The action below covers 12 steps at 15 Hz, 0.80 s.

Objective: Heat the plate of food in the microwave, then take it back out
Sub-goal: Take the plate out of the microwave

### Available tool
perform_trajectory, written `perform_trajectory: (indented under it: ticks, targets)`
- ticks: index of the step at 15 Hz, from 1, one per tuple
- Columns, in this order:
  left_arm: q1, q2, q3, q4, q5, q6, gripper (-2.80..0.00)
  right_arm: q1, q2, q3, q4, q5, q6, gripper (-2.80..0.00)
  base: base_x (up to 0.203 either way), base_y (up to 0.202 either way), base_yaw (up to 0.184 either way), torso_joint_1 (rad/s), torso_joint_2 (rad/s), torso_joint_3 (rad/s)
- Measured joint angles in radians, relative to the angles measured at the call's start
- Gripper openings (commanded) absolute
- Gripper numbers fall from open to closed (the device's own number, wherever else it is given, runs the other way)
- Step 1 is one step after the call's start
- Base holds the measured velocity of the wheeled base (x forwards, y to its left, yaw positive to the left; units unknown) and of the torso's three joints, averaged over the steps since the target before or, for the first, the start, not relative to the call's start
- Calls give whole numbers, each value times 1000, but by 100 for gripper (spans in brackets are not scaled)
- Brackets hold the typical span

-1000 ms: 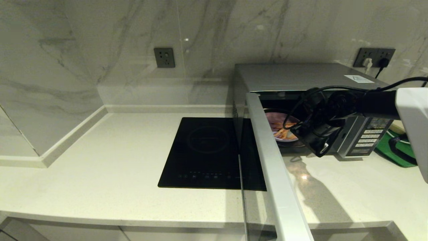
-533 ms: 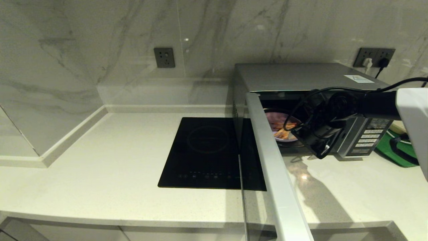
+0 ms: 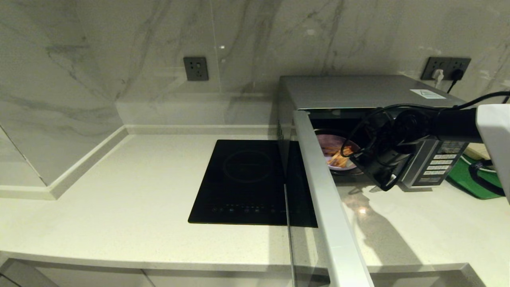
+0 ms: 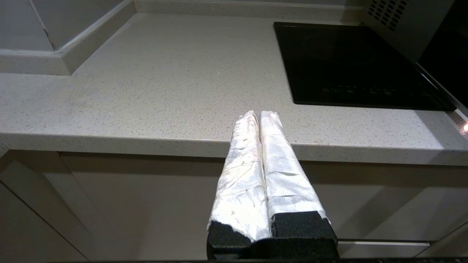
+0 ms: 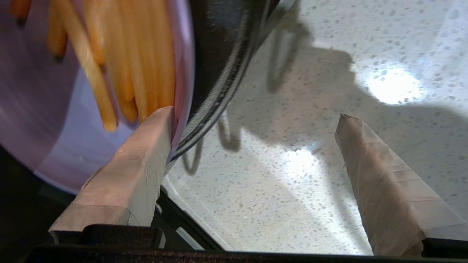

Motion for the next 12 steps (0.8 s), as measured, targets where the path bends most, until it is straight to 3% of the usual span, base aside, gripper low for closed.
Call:
perform_trajectory:
  ticks: [11, 12]
  targets:
    - [0, 0, 0, 1, 0, 0, -280, -3, -1, 0, -1, 0, -1, 0, 0, 0, 0, 0, 0, 0]
    - [0, 0, 0, 0, 0, 0, -280, -3, 3, 0, -1, 1, -1, -280, 0, 0, 0, 0, 0, 0]
